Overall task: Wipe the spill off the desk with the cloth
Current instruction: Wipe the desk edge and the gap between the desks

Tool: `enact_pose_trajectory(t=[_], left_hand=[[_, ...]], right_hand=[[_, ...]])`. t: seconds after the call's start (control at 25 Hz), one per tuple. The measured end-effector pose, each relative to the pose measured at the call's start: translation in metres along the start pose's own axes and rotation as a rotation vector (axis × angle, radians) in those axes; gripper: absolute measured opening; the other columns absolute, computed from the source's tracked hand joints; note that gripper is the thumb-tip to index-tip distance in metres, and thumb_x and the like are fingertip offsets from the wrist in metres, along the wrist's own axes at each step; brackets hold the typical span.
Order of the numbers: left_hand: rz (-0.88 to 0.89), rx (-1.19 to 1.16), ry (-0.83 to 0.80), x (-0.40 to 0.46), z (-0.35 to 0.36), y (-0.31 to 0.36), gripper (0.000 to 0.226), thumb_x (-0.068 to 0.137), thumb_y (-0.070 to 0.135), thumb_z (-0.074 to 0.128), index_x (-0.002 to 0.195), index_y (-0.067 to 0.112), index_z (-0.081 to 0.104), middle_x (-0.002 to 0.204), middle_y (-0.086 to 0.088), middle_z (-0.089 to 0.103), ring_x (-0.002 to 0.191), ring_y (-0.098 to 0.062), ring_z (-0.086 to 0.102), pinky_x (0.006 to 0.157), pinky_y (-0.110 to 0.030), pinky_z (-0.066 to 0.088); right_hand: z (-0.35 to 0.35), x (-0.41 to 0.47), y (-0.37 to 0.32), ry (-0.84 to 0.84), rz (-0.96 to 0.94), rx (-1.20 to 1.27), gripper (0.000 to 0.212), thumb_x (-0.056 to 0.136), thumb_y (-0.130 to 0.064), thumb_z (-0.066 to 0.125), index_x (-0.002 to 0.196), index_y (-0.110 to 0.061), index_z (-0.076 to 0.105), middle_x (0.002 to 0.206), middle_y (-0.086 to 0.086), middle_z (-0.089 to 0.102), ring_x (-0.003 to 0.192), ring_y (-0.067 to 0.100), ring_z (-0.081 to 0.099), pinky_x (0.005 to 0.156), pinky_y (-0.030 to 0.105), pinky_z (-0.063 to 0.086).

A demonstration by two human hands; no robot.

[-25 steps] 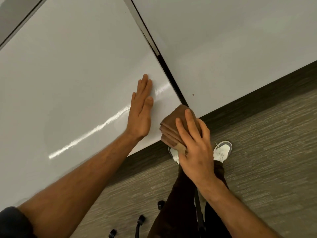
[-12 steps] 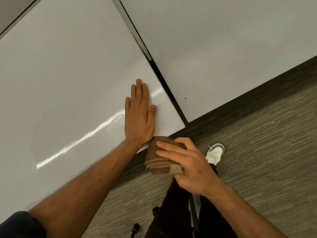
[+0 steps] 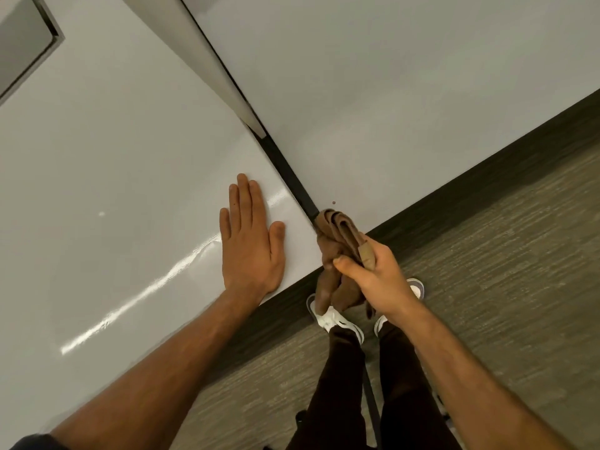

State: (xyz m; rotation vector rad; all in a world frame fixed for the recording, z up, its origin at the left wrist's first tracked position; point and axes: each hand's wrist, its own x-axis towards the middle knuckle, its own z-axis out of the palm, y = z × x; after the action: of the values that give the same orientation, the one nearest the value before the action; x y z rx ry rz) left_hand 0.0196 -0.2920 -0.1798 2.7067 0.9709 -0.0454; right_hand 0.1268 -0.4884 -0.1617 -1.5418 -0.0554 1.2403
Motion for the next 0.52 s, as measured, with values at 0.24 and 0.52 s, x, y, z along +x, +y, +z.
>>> enact_pose_trajectory(t=[0.24,0.52], left_hand=[[0.009,0.031,0.025,0.003,0.004,-0.002,0.071,0.111,0.041,0.032,0.168,0.019,-0.004,0.176,0.004,-0.013,0.162,-0.013,-0.015,0.126,-0.025,-0.018],[0.012,0.037,0.031,0.004,0.005,-0.003,0.073,0.109,0.041,0.033,0.168,0.02,-0.004,0.177,0.004,-0.012,0.162,-0.013,-0.013,0.127,-0.024,-0.017]], right_hand=[[-0.009,0.027,-0.016,-0.106,0.011,-0.111,0.034,0.098,-0.022,0.067,0.131,-0.031,0.064,0.12,-0.003,0.071,0.118,0.02,0.066,0.107,0.051,0.051],[0.001,0.07,-0.052,-0.149,-0.123,-0.237,0.032,0.101,-0.023,0.061,0.133,-0.024,0.063,0.115,0.0,0.072,0.11,0.018,0.068,0.103,0.042,0.054]])
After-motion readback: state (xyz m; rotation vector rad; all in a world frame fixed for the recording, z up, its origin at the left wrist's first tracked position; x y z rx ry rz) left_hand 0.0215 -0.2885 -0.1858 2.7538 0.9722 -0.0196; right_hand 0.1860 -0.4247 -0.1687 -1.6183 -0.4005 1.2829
